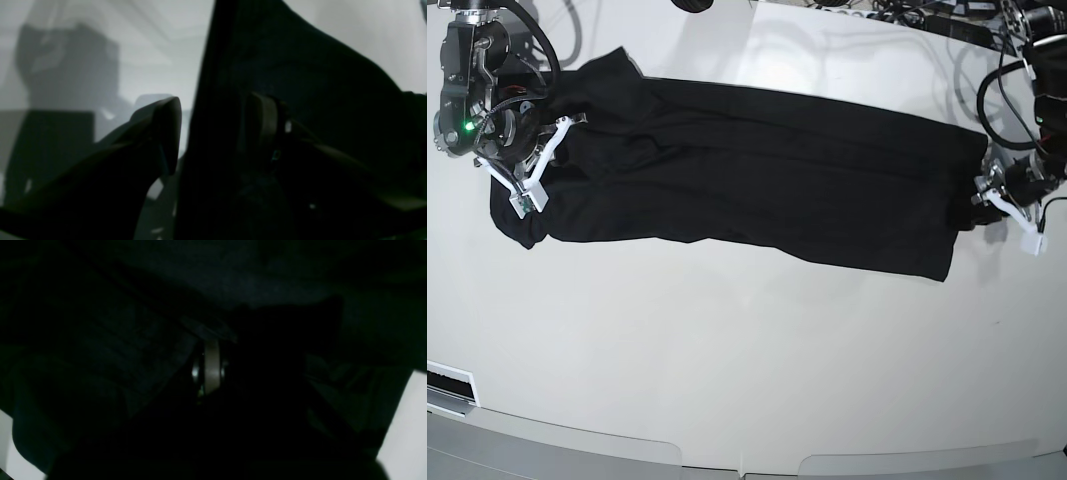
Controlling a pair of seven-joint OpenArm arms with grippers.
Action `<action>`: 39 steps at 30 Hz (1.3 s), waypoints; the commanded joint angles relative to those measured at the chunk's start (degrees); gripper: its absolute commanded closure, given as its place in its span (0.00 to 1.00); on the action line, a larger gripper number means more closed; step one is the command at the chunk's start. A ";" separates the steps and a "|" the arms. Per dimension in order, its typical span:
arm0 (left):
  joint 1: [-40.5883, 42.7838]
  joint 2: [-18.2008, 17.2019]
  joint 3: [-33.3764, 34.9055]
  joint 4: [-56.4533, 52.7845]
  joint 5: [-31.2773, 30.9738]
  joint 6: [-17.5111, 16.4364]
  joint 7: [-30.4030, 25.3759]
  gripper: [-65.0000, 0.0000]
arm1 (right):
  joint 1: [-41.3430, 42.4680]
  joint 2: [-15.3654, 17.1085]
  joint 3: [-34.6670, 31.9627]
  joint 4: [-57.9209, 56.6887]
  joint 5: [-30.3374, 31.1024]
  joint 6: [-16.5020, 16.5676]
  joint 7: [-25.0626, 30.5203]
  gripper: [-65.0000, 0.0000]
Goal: Layout the t-shirt on the table in an organized manner, then fold the t-shirt properly
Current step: 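Fold the shirt end with the right gripper toward the shirt middle, then fold the hem end with the left gripper toward the right gripper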
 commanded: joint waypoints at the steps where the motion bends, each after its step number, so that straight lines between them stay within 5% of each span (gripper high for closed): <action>1: 0.15 -0.83 0.07 0.42 1.03 -0.19 1.33 0.50 | 0.52 0.81 0.26 0.76 0.61 0.00 0.26 1.00; 12: -0.13 -0.79 15.85 0.44 -0.63 -0.19 0.63 0.51 | 0.68 0.79 0.26 0.76 3.58 0.07 -0.15 1.00; 14: -1.16 -0.81 17.03 0.44 -0.59 -0.19 1.51 0.66 | 0.68 0.81 0.26 0.76 3.58 0.39 -0.37 1.00; 17: -2.69 -1.16 16.50 0.50 -0.46 -0.19 4.11 1.00 | 0.72 0.81 0.26 1.31 3.93 2.25 -1.05 1.00; 21: -4.52 -2.78 12.76 0.52 -0.46 -0.19 5.35 1.00 | 0.85 0.83 0.28 4.24 9.11 6.10 -1.03 1.00; 30: -4.66 -9.46 2.89 0.52 0.55 2.12 5.92 1.00 | 3.41 0.81 0.28 10.25 13.46 6.05 -4.52 0.90; 33: -4.68 -12.76 2.91 0.55 -7.10 -0.19 12.15 1.00 | 3.69 0.81 0.28 10.43 15.72 6.05 -4.52 0.90; 39: -4.83 -14.88 2.91 3.04 -35.74 -0.19 34.88 1.00 | 3.54 0.61 0.26 10.40 15.47 6.05 -3.50 0.90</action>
